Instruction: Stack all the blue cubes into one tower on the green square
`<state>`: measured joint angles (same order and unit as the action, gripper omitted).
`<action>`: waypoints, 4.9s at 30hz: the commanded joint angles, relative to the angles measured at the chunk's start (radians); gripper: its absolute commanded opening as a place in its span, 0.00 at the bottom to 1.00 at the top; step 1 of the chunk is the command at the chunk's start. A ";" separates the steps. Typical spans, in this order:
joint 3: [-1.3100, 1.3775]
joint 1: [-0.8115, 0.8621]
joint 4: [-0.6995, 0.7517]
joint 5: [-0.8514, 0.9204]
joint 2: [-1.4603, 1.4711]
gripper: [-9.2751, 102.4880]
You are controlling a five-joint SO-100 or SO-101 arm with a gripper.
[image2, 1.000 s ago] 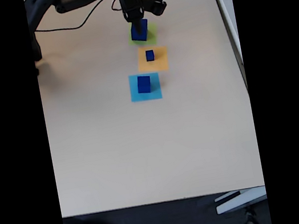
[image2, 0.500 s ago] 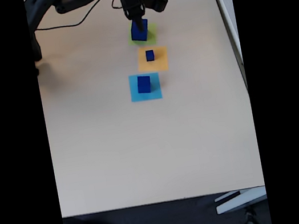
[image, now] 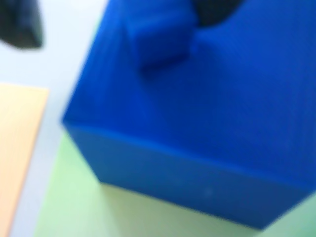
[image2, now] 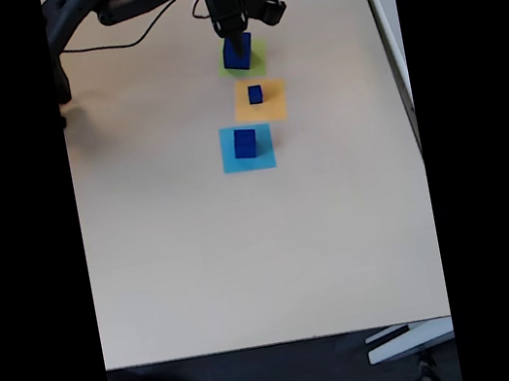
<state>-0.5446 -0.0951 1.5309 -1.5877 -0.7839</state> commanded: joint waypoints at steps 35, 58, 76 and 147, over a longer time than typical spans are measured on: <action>0.040 0.130 -0.140 0.184 -0.078 0.08; -0.193 0.210 -0.314 0.281 -0.153 0.08; -0.202 0.229 -0.256 0.233 -0.163 0.09; -0.186 0.232 -0.262 0.253 -0.153 0.14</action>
<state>-0.7547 0.1381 1.2686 -1.3422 -0.8253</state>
